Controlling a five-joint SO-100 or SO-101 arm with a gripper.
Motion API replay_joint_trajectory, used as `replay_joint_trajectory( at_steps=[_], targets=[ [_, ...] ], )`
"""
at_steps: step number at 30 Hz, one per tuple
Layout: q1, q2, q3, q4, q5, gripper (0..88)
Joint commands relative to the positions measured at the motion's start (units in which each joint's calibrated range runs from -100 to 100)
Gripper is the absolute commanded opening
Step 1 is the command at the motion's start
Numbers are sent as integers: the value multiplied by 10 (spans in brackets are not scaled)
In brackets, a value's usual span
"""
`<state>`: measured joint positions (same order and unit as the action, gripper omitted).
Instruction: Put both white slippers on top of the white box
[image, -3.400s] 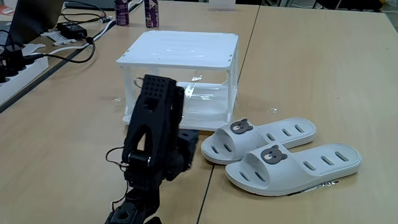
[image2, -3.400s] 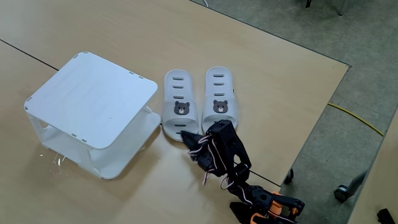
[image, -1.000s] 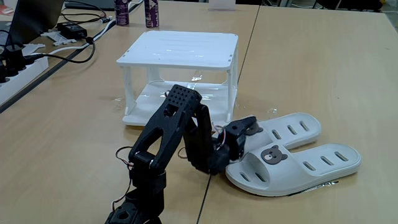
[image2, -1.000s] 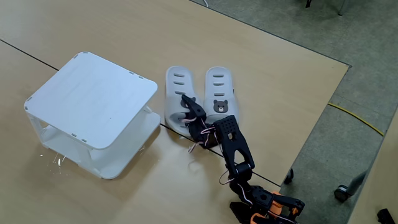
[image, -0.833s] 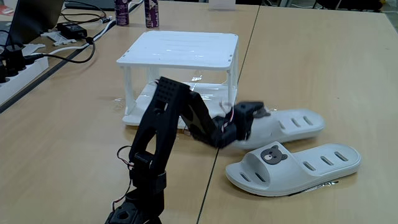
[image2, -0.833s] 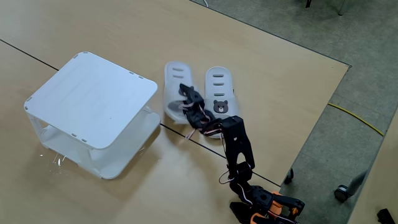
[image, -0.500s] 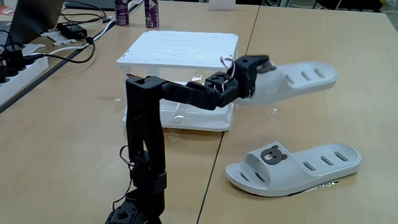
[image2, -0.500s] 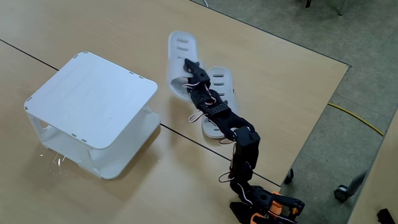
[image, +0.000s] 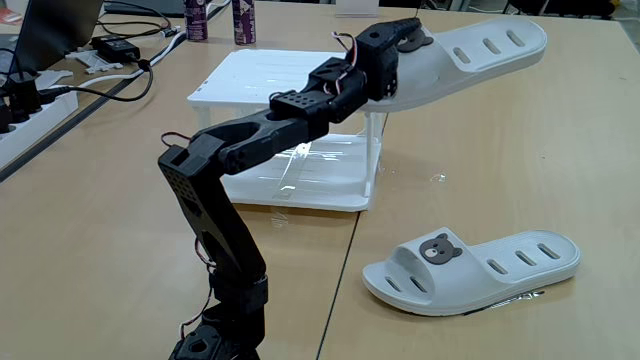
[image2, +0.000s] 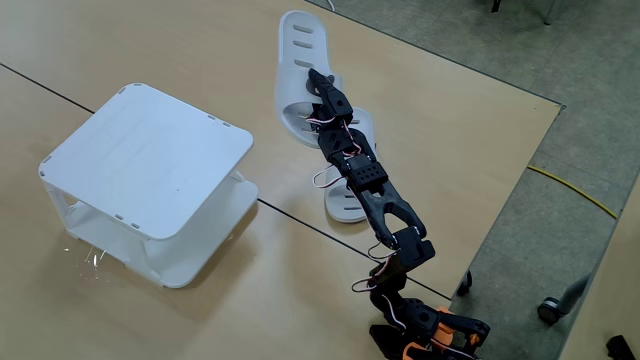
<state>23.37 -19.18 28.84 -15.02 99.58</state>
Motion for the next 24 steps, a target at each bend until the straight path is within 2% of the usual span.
replay_joint_trajectory(
  at_steps=[1,15,18,24],
  targets=[
    [-63,-57,-60,-2,4,8],
    [-411,-58,-57,-3,4,8],
    [-438,-58,-57,-3,4,8],
    [-439,-1,-86,-5,4,8]
  ],
)
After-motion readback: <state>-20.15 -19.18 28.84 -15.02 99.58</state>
